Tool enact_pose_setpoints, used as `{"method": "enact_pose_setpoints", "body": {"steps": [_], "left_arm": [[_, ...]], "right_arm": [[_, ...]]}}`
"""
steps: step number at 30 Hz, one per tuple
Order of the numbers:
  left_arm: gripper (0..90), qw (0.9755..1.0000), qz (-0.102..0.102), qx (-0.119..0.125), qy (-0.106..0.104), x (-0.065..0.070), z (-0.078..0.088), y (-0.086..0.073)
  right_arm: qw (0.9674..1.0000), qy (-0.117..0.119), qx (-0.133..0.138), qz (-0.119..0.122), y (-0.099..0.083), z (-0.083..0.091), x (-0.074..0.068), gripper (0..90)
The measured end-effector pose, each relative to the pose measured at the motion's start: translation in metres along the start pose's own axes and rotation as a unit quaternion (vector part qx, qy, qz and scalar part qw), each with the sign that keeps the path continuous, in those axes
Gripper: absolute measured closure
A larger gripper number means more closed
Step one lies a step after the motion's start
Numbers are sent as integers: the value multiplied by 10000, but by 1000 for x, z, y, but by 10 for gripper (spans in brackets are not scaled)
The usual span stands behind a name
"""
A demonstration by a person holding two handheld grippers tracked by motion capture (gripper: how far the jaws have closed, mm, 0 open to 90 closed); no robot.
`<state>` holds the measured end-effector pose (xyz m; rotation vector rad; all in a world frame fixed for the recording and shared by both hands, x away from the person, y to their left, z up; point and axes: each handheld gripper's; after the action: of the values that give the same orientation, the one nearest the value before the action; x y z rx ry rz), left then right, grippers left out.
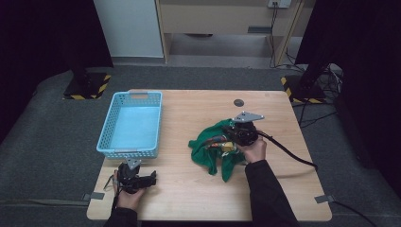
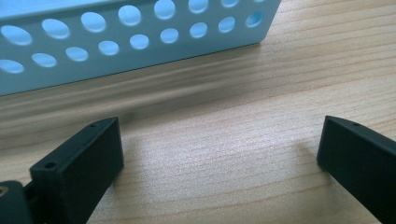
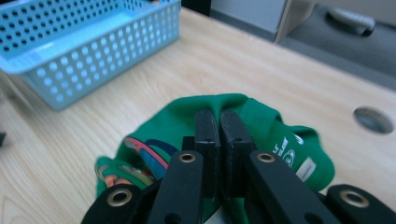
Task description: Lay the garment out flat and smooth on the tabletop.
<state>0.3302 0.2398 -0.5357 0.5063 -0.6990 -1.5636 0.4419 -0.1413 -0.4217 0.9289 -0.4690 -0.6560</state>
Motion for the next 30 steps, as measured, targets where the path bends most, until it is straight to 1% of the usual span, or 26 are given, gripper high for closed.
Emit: {"method": "enact_pose_setpoints", "body": {"steps": [2, 6, 8, 10, 12, 14, 16, 17, 18, 19, 20, 21, 22, 23, 24, 25, 27, 30], "left_arm": [[0, 10000, 1, 1, 0, 0, 0, 0], [0, 10000, 0, 0, 0, 0, 0, 0], [0, 10000, 0, 1, -1, 0, 0, 0], [0, 10000, 0, 1, -3, 0, 0, 0], [0, 10000, 4, -2, -7, 0, 0, 0], [0, 10000, -3, -1, -5, 0, 0, 0], [0, 10000, -4, -3, -6, 0, 0, 0], [0, 10000, 0, -1, -6, 0, 0, 0], [0, 10000, 0, -1, -6, 0, 0, 0], [0, 10000, 1, -1, -8, 0, 0, 0], [0, 10000, 2, 0, -7, 0, 0, 0], [0, 10000, -20, -8, -5, 0, 0, 0], [0, 10000, -16, -6, -5, 0, 0, 0], [0, 10000, -16, -5, -4, 0, 0, 0], [0, 10000, -4, -4, -6, 0, 0, 0], [0, 10000, -6, -4, -6, 0, 0, 0], [0, 10000, -5, -4, -5, 0, 0, 0], [0, 10000, -6, -4, -5, 0, 0, 0]], "right_arm": [[9999, -27, 103, -7, 10, 6, 2, 872], [9994, -138, 287, 120, 37, 18, 6, 873], [9988, -187, 426, 160, 53, 25, 8, 874], [9974, -269, 631, 229, 70, 35, 8, 874], [9951, -339, 887, 277, 86, 48, 7, 874], [9916, -409, 1189, 287, 100, 60, 6, 873], [9876, -490, 1462, 307, 110, 69, 4, 872], [9843, -606, 1624, 331, 116, 73, 4, 858], [9843, -606, 1624, 331, 116, 73, 4, 858], [9866, -599, 1498, 238, 117, 66, 8, 663], [9866, -599, 1498, 238, 117, 66, 8, 663], [9881, -666, 1379, 159, 115, 60, 11, 604], [9893, -695, 1281, 115, 111, 55, 14, 592], [9901, -655, 1241, 50, 106, 51, 16, 544], [9902, -628, 1244, -96, 94, 46, 20, 462], [9902, -628, 1244, -96, 94, 46, 20, 462], [9903, -684, 1196, -198, 84, 42, 24, 416], [9902, -760, 1140, -265, 72, 42, 28, 377]]}}
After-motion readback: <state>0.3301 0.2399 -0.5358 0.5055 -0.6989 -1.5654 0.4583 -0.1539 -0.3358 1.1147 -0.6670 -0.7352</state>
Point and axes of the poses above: each handheld gripper's, and its own axes: z roughly backward along the jaws, y roughly out of its top, x roughly to its right, and after that the axes turned 7 degrees about z, right-handed
